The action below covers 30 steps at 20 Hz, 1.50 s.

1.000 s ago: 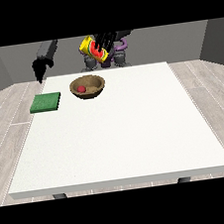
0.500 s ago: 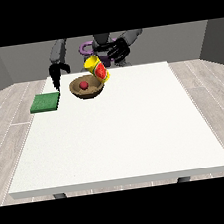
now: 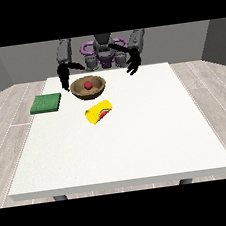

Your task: Pick the cup and pour the ball into the bowl, then pick the bowl and place it on the pad

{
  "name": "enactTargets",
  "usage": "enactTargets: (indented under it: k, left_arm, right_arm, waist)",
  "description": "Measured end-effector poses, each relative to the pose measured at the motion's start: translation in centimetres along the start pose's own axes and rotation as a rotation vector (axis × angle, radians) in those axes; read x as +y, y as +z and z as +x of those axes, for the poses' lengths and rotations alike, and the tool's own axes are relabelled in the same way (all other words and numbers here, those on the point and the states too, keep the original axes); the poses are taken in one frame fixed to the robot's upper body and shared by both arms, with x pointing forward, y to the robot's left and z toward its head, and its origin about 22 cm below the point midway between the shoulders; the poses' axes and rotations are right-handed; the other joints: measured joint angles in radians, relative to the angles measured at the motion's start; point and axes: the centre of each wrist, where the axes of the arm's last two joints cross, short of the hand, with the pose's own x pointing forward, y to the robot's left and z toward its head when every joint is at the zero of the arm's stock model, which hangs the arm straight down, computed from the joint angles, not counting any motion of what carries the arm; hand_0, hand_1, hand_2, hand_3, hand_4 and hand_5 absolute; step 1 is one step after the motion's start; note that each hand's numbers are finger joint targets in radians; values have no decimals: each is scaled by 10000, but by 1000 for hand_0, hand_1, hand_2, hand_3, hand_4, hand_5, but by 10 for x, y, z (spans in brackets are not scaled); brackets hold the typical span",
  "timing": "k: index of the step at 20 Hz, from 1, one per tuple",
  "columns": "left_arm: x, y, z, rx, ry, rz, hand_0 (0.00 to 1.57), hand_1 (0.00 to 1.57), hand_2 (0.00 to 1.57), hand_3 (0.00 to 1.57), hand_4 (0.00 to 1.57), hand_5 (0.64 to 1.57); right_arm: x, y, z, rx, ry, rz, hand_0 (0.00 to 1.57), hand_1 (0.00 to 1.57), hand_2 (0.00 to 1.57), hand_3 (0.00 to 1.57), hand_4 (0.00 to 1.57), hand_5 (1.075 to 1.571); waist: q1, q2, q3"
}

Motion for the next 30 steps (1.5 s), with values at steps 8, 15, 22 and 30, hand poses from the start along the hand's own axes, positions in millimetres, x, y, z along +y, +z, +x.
enactTargets:
  k: [8, 15, 22, 30]
  left_arm:
    - [-4, -7, 23, -895, 445, -721, 0, 0, 0, 0, 0, 752]
    - [6, -10, 37, -1782, 496, -946, 0, 0, 0, 0, 0, 753]
    - [14, -7, 31, -1709, 553, -970, 0, 0, 0, 0, 0, 732]
    - [56, -1, -16, -588, 486, -368, 0, 0, 0, 0, 0, 709]
  right_arm:
    - [-28, 3, -11, -442, -179, -960, 0, 0, 0, 0, 0, 1571]
    - [-46, 11, -33, -969, -712, -1721, 1349, 1349, 1174, 0, 596, 1542]
    - [-51, 14, -36, -460, -978, -2879, 1571, 1571, 1571, 842, 859, 1543]
    - [-44, 5, -16, 1580, -505, -2933, 1571, 1571, 1571, 817, 894, 1546]
  waist:
    - [870, 634, 13]
    - [1462, 1170, -111]
    - [1574, 1009, -223]
    - [823, 312, -26]
